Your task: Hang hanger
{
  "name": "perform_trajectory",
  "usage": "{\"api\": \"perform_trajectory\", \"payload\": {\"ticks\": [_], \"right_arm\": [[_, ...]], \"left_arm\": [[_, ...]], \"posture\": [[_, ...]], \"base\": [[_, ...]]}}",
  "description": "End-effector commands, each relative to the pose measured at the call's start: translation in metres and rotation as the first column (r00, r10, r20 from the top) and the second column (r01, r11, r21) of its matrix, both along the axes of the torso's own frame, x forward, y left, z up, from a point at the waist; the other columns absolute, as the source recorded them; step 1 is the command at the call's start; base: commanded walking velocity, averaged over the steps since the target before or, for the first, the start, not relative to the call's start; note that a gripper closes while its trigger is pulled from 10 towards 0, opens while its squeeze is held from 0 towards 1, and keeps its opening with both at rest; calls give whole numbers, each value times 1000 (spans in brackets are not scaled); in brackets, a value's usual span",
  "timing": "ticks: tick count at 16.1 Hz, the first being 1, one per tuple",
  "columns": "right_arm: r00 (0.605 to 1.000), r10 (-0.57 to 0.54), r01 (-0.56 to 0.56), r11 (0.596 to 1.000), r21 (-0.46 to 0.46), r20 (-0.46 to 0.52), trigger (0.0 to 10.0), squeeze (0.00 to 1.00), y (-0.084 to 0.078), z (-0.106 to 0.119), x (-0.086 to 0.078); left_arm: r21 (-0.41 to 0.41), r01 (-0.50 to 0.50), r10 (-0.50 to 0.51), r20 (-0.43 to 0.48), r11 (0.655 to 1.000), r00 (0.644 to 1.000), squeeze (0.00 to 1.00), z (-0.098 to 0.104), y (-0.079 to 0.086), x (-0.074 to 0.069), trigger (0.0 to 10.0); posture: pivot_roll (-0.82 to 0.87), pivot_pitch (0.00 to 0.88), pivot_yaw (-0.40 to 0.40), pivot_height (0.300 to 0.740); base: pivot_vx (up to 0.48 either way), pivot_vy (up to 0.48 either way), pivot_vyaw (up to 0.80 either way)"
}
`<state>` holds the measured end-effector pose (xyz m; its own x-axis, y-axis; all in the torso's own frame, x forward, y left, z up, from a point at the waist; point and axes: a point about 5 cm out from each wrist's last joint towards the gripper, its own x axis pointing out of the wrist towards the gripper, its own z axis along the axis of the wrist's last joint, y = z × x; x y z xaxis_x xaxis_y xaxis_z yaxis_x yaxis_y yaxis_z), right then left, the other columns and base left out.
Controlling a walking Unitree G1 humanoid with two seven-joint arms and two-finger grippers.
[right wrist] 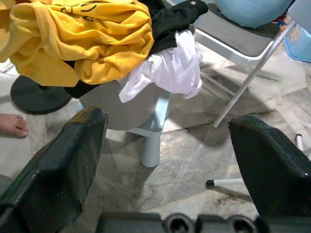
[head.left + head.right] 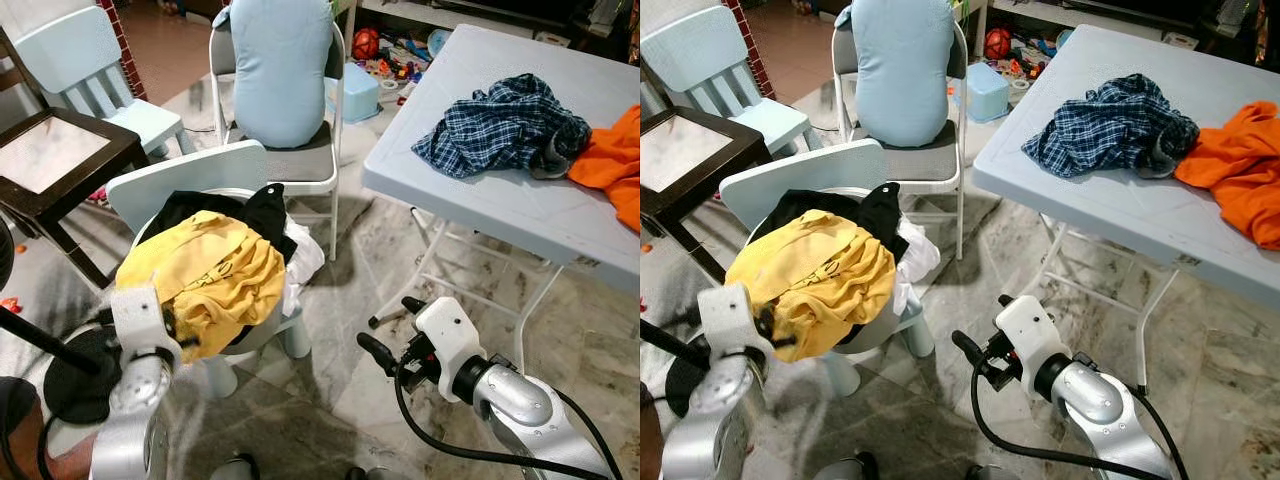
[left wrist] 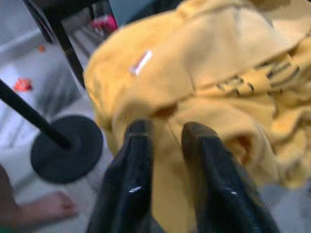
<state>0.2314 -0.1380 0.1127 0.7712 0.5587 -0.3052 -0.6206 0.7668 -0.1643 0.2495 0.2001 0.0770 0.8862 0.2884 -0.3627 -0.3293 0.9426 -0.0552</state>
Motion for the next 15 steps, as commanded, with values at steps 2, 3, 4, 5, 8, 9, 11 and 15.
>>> {"api": "perform_trajectory", "payload": {"ticks": [2, 3, 4, 5, 8, 9, 11, 15], "right_arm": [[1000, 5, -5, 1000, -4, -1, 10000, 0, 0, -2, 1], [1000, 8, -8, 1000, -2, 3, 10000, 0, 1, -2, 3], [1000, 14, -14, 1000, -1, 9, 10000, 0, 3, -1, 5], [1000, 18, -18, 1000, 0, 18, 10000, 0, 4, 0, 8], [999, 24, -24, 1000, -8, 31, 10000, 0, 2, 2, 12], [999, 23, -22, 1000, -9, 35, 10000, 0, 2, 3, 13], [999, 24, -24, 1000, -7, 40, 10000, 0, 3, 3, 13], [999, 31, -31, 999, -8, 45, 10000, 0, 6, 3, 12]], "left_arm": [[-226, -67, 90, 93, 972, 992, 1000, 12, -7, -1, 10000], [-299, -72, 110, 112, 952, 988, 1000, 14, -13, 1, 10000], [-390, -86, 135, 101, 917, 986, 1000, 14, -21, 2, 10000], [-453, -87, 147, 100, 887, 984, 1000, 13, -28, 3, 10000], [-596, -109, 166, 41, 796, 985, 1000, 3, -43, 9, 10000], [-612, -104, 152, 27, 784, 988, 1000, 0, -46, 11, 10000], [-621, -72, 113, 26, 780, 993, 1000, -4, -56, 20, 10000], [-672, -16, 73, 56, 741, 996, 1000, -3, -72, 38, 10000]], "posture": [[-33, 118, -50, 740], [-32, 116, -51, 740], [-32, 110, -54, 740], [-34, 107, -58, 740], [-37, 101, -61, 740], [-41, 100, -60, 740], [-43, 101, -59, 740], [-58, 100, -55, 740]], "base": [[0, 0, 0], [0, 0, 0], [0, 0, 0], [0, 0, 0], [0, 0, 0], [0, 0, 0], [0, 0, 0], [0, 0, 0]]}}
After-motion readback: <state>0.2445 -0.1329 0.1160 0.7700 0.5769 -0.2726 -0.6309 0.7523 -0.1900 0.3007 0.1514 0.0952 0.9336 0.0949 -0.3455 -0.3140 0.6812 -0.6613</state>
